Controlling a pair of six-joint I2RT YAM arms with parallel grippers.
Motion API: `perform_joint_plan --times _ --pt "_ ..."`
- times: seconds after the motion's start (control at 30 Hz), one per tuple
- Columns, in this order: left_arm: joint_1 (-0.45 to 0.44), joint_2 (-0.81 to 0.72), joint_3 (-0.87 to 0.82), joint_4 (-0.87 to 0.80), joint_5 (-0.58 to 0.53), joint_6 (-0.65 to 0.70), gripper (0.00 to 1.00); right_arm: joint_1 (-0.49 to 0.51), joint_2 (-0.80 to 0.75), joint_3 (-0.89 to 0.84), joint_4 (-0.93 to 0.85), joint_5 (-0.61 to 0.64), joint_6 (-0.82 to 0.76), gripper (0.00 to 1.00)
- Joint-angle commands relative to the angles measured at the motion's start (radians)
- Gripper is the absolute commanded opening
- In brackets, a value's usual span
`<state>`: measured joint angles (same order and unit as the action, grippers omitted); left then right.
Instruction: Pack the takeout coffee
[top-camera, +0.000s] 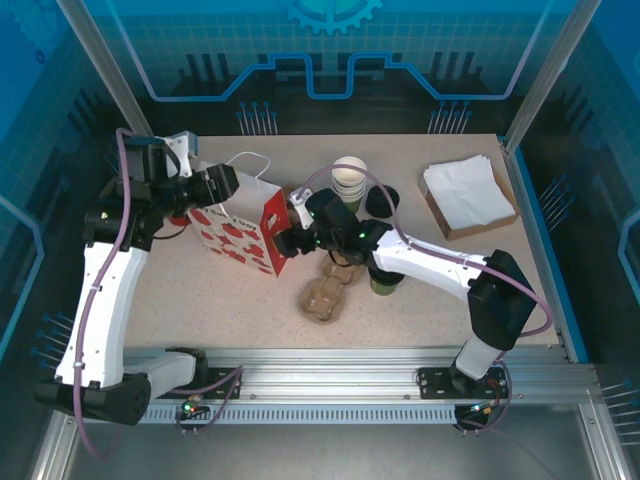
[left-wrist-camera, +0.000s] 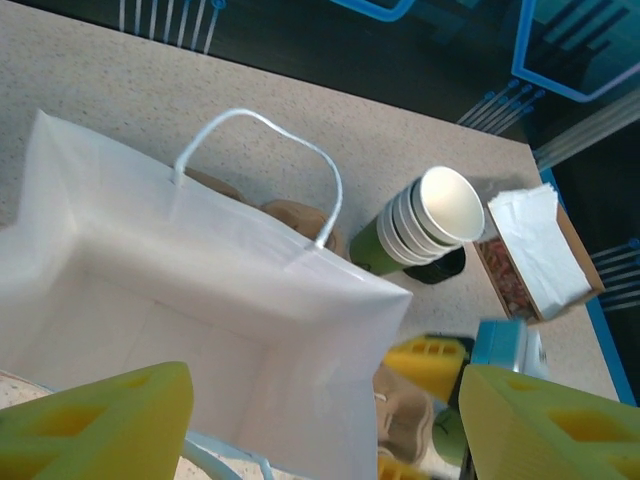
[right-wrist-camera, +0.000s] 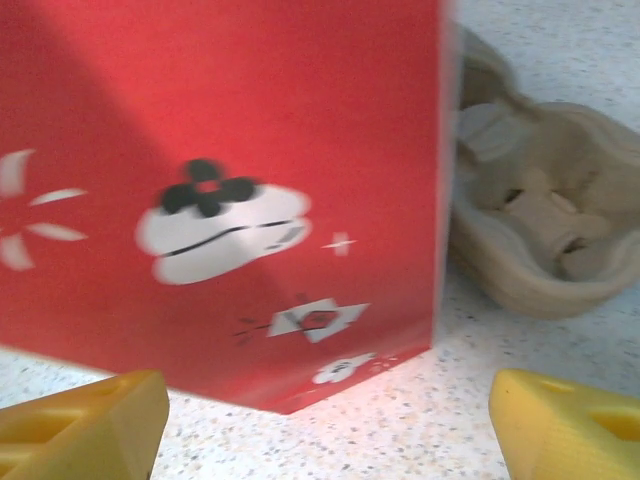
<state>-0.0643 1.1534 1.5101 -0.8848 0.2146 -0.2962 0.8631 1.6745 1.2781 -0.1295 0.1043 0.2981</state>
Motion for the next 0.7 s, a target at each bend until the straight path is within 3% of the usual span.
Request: perform_joint_plan --times 0.0,0.17,0.3,0.33,0.5,0.6,0.67 --pt "0.004 -0.033 -0.054 -0.025 0.11 0.016 0.72 -0.032 -0.048 -0.013 0.015 0.029 0.028 0.83" --pt "0.003 -0.052 -0.097 0.013 0.2 -0.015 0.7 -0.079 -0.079 -0.005 -0.043 0.007 0.009 0.81" --pt "-0.017 -0.058 -0.087 0.036 0.179 0.013 0.68 -0.105 -0.141 -0.016 -0.119 -0.026 -0.037 0.82" --pt "-0.035 -0.06 -0.077 0.045 0.144 0.033 0.68 -0.11 -0.157 -0.023 -0.132 -0.027 -0.044 0.82" --pt "-0.219 -0.031 0.025 0.064 -0.271 0.193 0.73 -0.135 -0.254 -0.061 -0.188 -0.038 -0.071 0.82" --pt "-0.277 0.016 0.079 0.054 -0.393 0.242 0.73 -0.153 -0.303 -0.087 -0.205 -0.04 -0.072 0.83" --pt "-0.3 0.05 0.104 0.025 -0.386 0.253 0.73 -0.166 -0.33 -0.104 -0.215 -0.041 -0.074 0.83"
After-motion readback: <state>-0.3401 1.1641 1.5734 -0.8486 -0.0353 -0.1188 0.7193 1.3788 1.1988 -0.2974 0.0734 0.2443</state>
